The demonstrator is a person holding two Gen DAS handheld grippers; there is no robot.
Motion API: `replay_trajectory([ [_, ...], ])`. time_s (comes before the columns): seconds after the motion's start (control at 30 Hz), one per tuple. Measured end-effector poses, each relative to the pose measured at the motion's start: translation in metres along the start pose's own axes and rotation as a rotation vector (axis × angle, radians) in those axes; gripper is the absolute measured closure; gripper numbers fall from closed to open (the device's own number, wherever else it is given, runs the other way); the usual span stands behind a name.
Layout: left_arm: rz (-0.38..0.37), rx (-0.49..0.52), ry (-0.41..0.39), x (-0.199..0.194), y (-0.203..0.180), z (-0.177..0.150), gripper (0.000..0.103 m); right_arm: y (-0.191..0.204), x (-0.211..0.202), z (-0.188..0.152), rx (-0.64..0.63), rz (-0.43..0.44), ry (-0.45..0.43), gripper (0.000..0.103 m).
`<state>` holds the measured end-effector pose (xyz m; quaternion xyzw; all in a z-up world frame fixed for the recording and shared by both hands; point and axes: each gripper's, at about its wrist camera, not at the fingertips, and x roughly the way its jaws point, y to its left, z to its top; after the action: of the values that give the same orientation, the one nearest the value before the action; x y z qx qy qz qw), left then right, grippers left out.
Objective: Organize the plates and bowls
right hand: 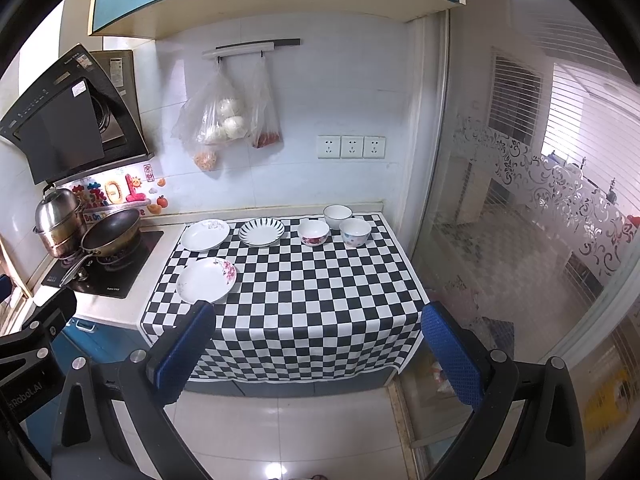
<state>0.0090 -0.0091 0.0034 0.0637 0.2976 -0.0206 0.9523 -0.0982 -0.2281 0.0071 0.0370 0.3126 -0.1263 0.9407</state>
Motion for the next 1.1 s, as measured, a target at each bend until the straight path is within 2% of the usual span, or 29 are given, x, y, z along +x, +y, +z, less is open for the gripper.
replay_trajectory([
  [0.2, 0.002, -0.001, -0.006, 0.005, 0.002, -0.003, 0.0, 0.002, 0.003, -0.001, 0.002, 0.001, 0.002, 0.0],
  [0.3, 0.043, -0.002, -0.039, 0.015, 0.009, -0.002, 0.0, 0.009, 0.012, -0.001, 0.023, 0.005, -0.007, 0.0],
  [0.57, 0.122, -0.023, -0.104, 0.073, 0.047, 0.005, 0.0, 0.046, 0.066, 0.004, 0.065, -0.034, -0.019, 0.0],
  [0.93, 0.13, -0.046, -0.009, 0.182, 0.075, 0.024, 0.0, 0.104, 0.164, 0.028, 0.04, -0.063, 0.007, 0.0],
  [1.1, 0.144, -0.034, 0.026, 0.236, 0.076, 0.035, 0.0, 0.12, 0.238, 0.044, 0.034, -0.043, 0.055, 0.0],
])
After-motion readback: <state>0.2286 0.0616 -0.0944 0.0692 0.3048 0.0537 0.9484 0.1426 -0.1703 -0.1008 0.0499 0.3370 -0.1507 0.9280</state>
